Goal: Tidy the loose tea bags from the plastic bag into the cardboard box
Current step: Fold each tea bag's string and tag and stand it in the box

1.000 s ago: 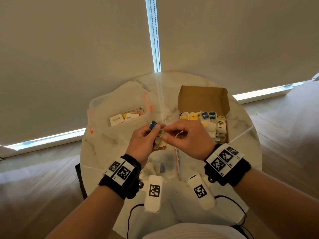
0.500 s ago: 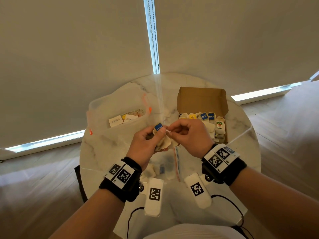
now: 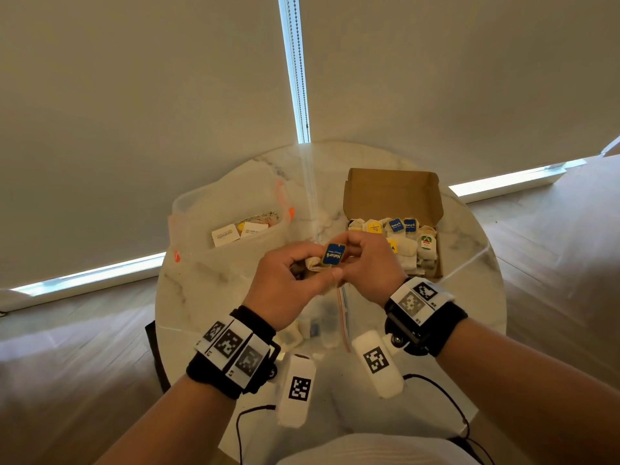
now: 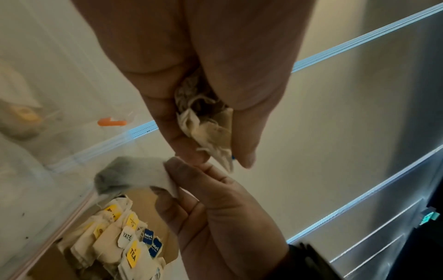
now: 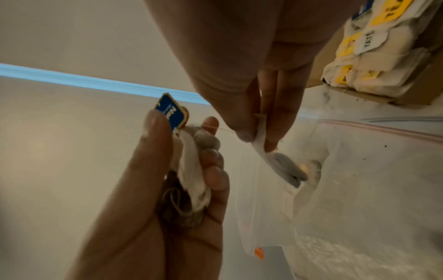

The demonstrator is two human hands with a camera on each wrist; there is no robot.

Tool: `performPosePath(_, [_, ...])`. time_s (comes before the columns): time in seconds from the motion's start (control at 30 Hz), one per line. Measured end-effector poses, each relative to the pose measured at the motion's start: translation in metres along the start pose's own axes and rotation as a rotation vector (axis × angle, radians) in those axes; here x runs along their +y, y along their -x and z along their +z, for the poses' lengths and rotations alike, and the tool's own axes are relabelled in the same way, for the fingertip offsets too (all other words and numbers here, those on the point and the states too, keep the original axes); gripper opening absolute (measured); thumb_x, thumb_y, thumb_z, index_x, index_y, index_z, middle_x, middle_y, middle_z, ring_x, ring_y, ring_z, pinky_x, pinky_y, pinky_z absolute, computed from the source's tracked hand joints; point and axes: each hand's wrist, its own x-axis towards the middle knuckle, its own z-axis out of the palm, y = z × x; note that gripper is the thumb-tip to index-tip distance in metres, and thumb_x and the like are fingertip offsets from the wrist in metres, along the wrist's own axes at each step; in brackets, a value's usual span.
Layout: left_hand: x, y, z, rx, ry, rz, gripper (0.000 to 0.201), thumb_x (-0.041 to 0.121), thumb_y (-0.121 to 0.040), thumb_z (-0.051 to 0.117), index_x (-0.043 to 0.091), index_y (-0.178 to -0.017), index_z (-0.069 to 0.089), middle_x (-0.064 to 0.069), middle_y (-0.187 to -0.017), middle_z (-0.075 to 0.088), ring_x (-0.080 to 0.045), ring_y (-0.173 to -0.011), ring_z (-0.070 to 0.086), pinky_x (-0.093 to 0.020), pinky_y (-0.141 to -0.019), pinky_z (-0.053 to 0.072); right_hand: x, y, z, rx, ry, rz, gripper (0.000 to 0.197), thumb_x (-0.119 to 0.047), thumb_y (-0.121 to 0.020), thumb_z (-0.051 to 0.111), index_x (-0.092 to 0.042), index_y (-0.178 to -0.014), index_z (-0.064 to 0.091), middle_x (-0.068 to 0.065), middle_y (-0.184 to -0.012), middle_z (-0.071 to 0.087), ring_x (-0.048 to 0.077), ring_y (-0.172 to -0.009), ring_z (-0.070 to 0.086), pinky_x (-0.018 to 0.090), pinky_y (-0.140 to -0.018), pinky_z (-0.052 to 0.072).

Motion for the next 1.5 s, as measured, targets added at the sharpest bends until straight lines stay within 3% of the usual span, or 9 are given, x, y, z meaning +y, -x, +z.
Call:
performPosePath(0.27, [0.002, 0.008, -0.027, -0.039, 0.035, 0.065, 0.016, 0.025, -0.081, 0.078, 0.013, -0.092, 0.078, -0.002, -0.104, 0.073, -0.012, -0.095, 0.069, -0.020, -0.080, 0.053, -0.011, 0.005, -0.007, 0.000, -0.204, -0.015, 0.014, 0.005, -0.083, 0.071, -0.005, -0.093, 0.073, 0.014, -0.082, 0.072, 0.016, -0.067, 0.069, 0.028, -0.061, 0.059])
performPosePath(0.4, [-0.004, 0.006, -0.030, 0.072, 0.007, 0.007, 0.016, 0.029, -0.082, 0.075, 0.014, -0.076, 0.078, -0.003, -0.090, 0.072, -0.009, -0.060, 0.060, -0.022, -0.054, 0.048, -0.016, 0.003, -0.013, -0.007, -0.104, -0.081, 0.018, 0.005, -0.082, 0.072, -0.010, -0.093, 0.073, 0.016, -0.083, 0.073, 0.024, -0.068, 0.069, 0.033, -0.063, 0.061])
performPosePath(0.47, [-0.008, 0.001, -0.032, 0.125, -0.082, -0.009, 0.008, 0.025, -0.079, 0.077, 0.017, -0.077, 0.078, -0.001, -0.084, 0.070, -0.010, -0.060, 0.059, -0.025, -0.053, 0.048, -0.021, 0.002, -0.018, -0.067, 0.009, -0.138, 0.019, 0.003, -0.082, 0.073, -0.007, -0.098, 0.072, 0.016, -0.082, 0.072, 0.029, -0.070, 0.069, 0.032, -0.064, 0.061])
performPosePath(0.63, [-0.004, -0.015, -0.033, -0.090, -0.350, -0.029, 0.020, 0.030, -0.077, 0.082, 0.037, -0.093, 0.074, 0.010, -0.086, 0.065, -0.003, -0.079, 0.060, -0.014, -0.073, 0.045, -0.041, 0.000, -0.026, -0.299, 0.362, -0.305, 0.024, -0.004, -0.080, 0.077, -0.009, -0.103, 0.071, 0.002, -0.080, 0.075, 0.009, -0.074, 0.071, 0.026, -0.078, 0.058])
performPosePath(0.77, [-0.002, -0.020, -0.026, -0.174, -0.282, -0.060, 0.019, 0.030, -0.073, 0.083, 0.026, -0.091, 0.078, 0.010, -0.083, 0.066, -0.002, -0.074, 0.059, -0.014, -0.071, 0.045, -0.057, -0.003, -0.034, -0.370, 0.457, -0.310, 0.028, -0.010, -0.082, 0.077, -0.015, -0.108, 0.070, -0.004, -0.082, 0.076, 0.004, -0.077, 0.071, 0.027, -0.082, 0.057])
performPosePath(1.0, [0.003, -0.021, -0.025, 0.030, -0.108, -0.019, 0.004, 0.013, -0.080, 0.080, 0.014, -0.083, 0.079, 0.003, -0.077, 0.072, -0.009, -0.071, 0.063, -0.021, -0.068, 0.049, -0.052, 0.002, -0.038, -0.169, 0.356, -0.354, 0.029, -0.021, -0.084, 0.076, -0.016, -0.111, 0.069, -0.005, -0.095, 0.071, 0.004, -0.083, 0.064, 0.016, -0.068, 0.051])
performPosePath(1.1, [0.006, -0.018, -0.026, 0.059, -0.081, -0.045, 0.005, 0.010, -0.078, 0.080, 0.012, -0.083, 0.078, 0.003, -0.074, 0.070, -0.005, -0.066, 0.060, -0.016, -0.064, 0.046, -0.043, 0.004, -0.037, -0.169, 0.374, -0.306, 0.011, -0.018, -0.084, 0.075, -0.020, -0.094, 0.074, -0.009, -0.084, 0.072, 0.004, -0.078, 0.066, 0.023, -0.071, 0.053])
performPosePath(1.27, [0.016, -0.014, -0.031, 0.062, -0.151, 0.019, 0.007, 0.017, -0.080, 0.080, 0.015, -0.086, 0.078, -0.002, -0.081, 0.072, -0.012, -0.074, 0.066, -0.022, -0.070, 0.051, -0.047, 0.007, -0.032, -0.212, 0.420, -0.350, 0.007, -0.017, -0.084, 0.075, -0.017, -0.091, 0.077, -0.014, -0.076, 0.070, 0.000, -0.072, 0.065, 0.010, -0.065, 0.046])
performPosePath(1.5, [0.040, -0.014, -0.033, 0.084, -0.083, 0.056, 0.019, 0.007, -0.081, 0.077, 0.026, -0.081, 0.075, 0.016, -0.075, 0.074, 0.001, -0.072, 0.067, -0.012, -0.068, 0.051, -0.052, 0.011, -0.038, -0.289, 0.347, -0.333, 0.021, -0.015, -0.081, 0.078, -0.015, -0.102, 0.074, -0.003, -0.089, 0.075, 0.006, -0.080, 0.069, 0.024, -0.071, 0.056])
